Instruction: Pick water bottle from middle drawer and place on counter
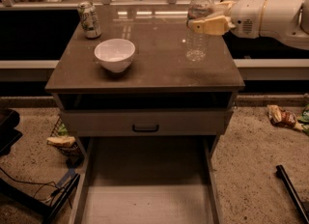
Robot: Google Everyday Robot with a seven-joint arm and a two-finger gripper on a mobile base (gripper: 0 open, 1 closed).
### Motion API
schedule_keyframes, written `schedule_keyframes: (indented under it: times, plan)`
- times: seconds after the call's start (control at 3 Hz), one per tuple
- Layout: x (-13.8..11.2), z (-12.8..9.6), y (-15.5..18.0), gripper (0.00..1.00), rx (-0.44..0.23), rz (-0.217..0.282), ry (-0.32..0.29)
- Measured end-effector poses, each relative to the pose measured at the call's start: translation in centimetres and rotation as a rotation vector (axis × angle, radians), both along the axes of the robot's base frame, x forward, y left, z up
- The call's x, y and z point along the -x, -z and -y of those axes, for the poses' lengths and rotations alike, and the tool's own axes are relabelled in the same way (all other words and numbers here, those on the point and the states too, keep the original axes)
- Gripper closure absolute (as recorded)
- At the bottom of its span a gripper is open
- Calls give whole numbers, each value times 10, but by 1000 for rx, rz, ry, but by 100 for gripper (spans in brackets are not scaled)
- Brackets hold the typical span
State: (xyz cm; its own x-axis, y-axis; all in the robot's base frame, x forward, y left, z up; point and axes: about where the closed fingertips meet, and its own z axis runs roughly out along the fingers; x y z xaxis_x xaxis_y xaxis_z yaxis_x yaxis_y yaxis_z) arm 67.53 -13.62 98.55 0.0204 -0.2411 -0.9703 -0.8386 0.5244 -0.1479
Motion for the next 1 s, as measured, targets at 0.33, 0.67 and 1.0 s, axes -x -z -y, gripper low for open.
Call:
schedule_keyframes:
  times: [0.33,0.67,1.0]
  plan:
    - [-16,-3,2,100,-2,0,2]
    - [-50,-6,8,100,-1,-4,10]
    - [-75,-8,18,100,0,-16,14]
